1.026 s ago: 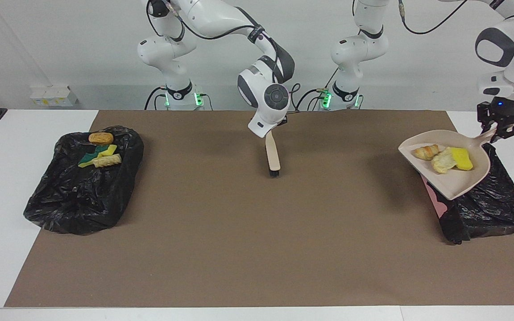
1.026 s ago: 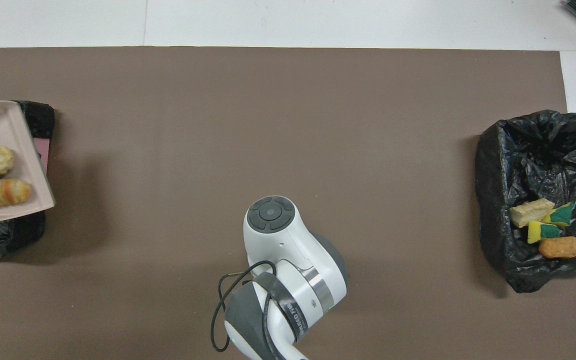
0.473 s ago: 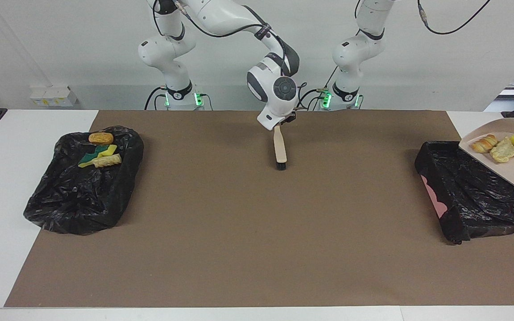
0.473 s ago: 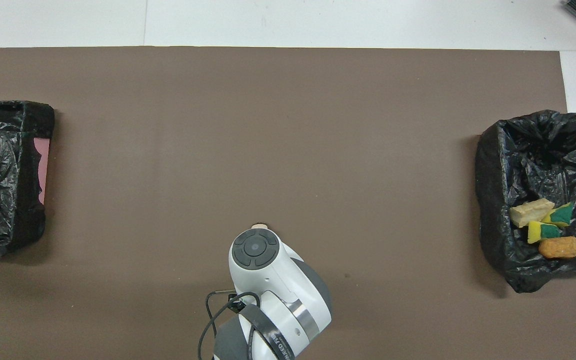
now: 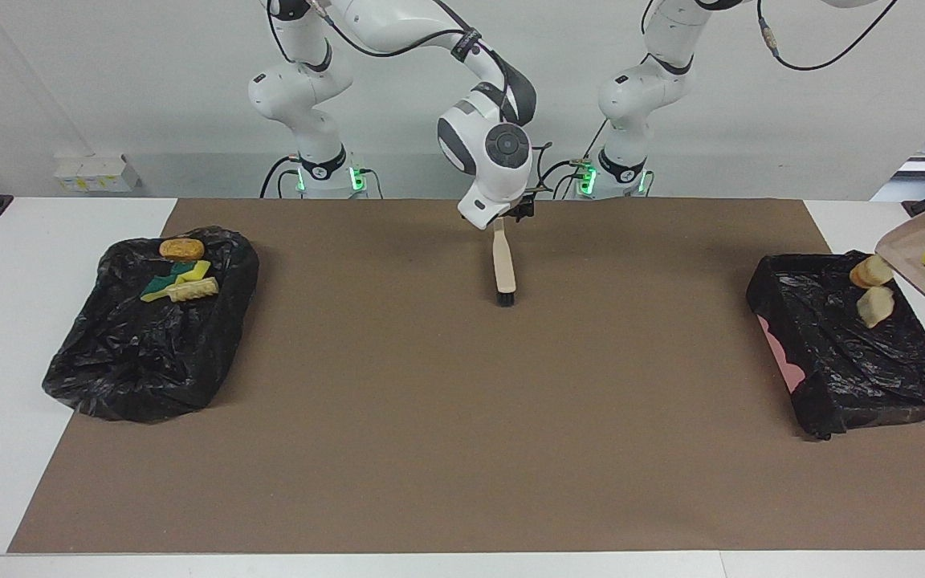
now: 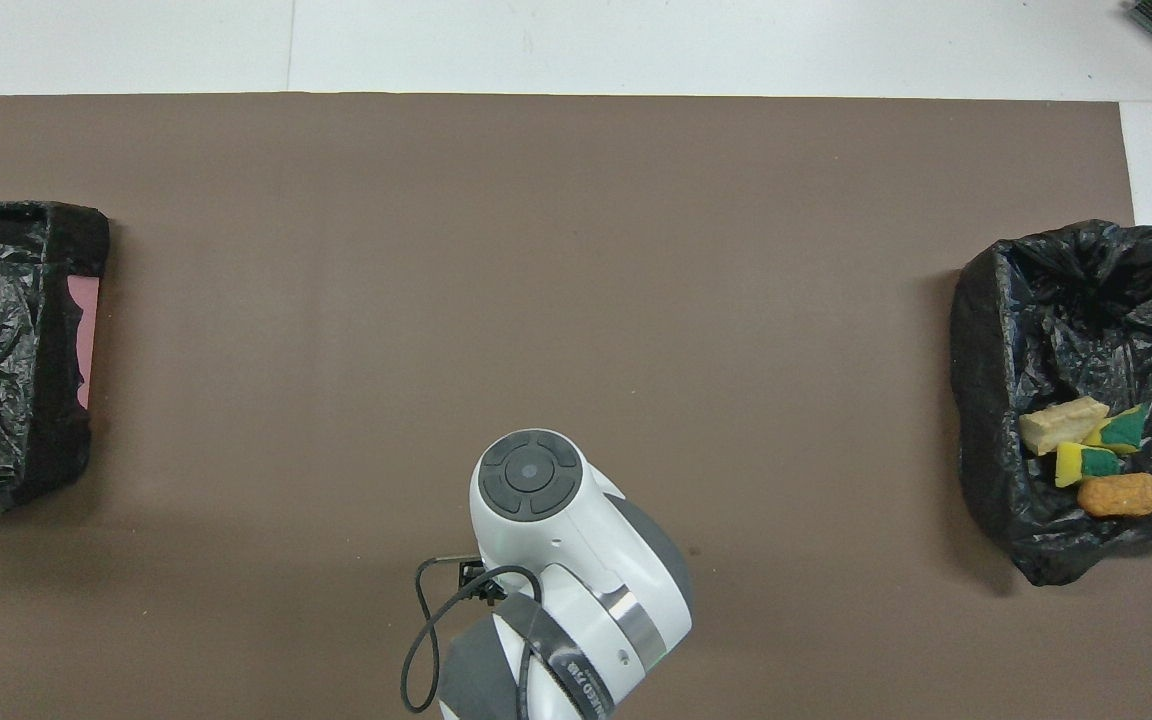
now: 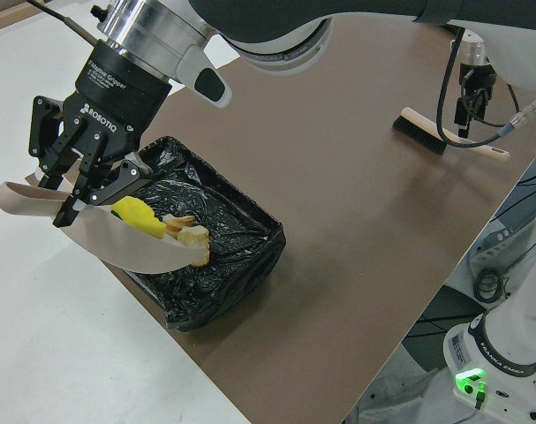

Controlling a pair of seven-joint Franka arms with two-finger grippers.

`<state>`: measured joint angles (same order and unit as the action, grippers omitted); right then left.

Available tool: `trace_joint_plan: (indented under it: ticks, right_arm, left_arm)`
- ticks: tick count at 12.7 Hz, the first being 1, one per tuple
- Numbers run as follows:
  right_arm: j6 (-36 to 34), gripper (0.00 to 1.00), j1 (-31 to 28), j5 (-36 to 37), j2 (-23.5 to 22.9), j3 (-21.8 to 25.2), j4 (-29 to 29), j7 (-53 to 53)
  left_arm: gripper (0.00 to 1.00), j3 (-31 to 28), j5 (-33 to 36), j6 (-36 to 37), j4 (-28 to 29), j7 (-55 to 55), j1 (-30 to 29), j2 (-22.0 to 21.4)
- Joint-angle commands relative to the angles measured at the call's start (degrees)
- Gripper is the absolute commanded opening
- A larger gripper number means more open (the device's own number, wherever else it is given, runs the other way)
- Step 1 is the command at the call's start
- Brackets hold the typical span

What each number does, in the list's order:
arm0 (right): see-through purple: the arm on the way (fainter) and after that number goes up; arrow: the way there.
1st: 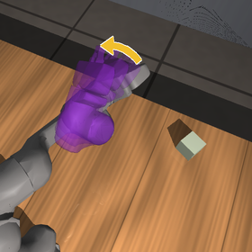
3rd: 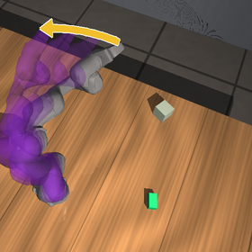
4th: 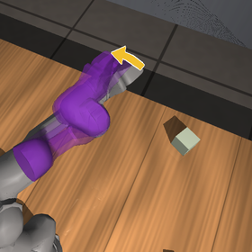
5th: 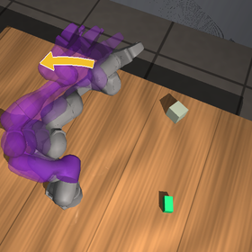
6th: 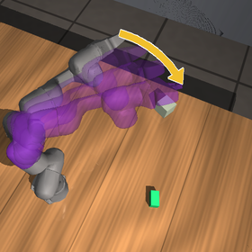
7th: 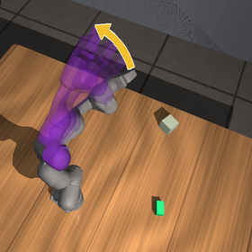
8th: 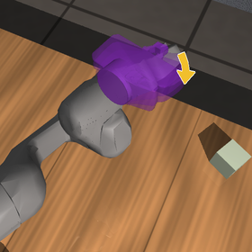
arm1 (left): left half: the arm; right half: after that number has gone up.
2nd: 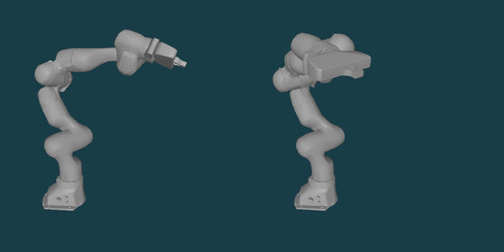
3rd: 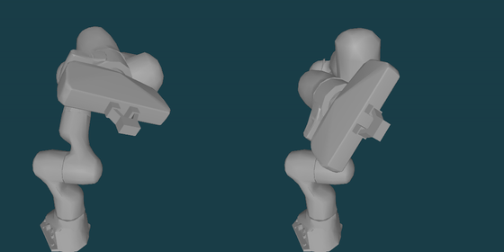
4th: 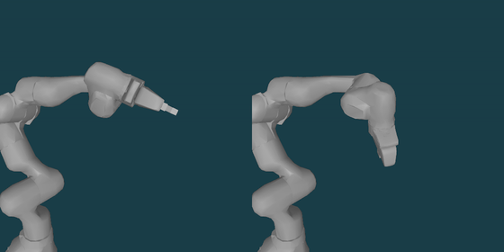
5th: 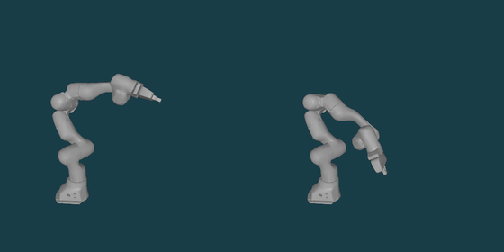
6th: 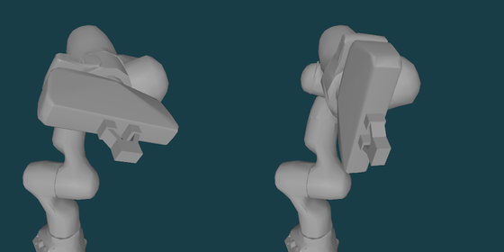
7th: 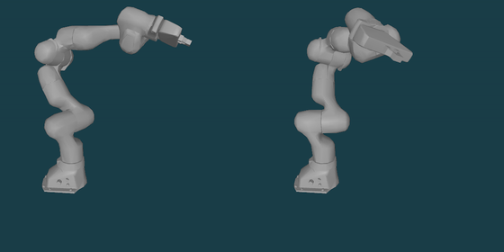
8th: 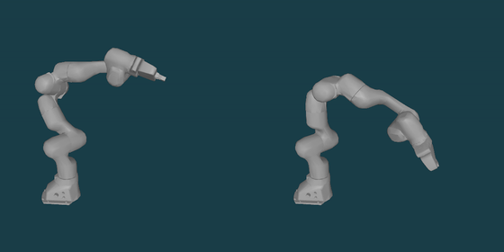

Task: Sweep and dump trash in bin
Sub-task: 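Bring the empty dustpan back from the bin with the left gripper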

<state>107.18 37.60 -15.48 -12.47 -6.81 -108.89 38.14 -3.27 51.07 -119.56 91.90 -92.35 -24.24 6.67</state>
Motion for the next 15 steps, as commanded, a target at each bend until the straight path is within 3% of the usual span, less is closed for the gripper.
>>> trace_joint_plan:
  ticks: [1,5,11,13,15]
  right_arm:
    - [-3.5,1.0,-6.2,1.4,3.9,-0.4,1.5,-7.0]
    - [-7.6,1.0,-14.2,2.3,4.0,-0.4,7.8,-15.9]
    - [-7.3,1.0,-25.5,6.3,4.9,-0.2,10.7,-36.4]
    - [-6.7,1.0,-27.5,12.8,4.8,-0.4,12.3,-38.9]
    - [-6.7,1.0,-29.6,14.3,4.9,-0.2,13.0,-39.1]
  left_arm:
    - [0.0,-0.5,6.7,1.1,-3.3,0.3,3.2,0.4]
    - [0.0,0.0,14.9,4.1,-4.7,0.2,7.4,-0.9]
    - [0.0,0.2,13.9,24.3,-5.9,1.5,21.9,-1.3]
    - [0.0,0.2,9.6,30.5,-6.0,5.7,26.2,-1.3]
    - [0.0,0.4,1.3,35.9,-6.9,13.6,28.4,-1.3]
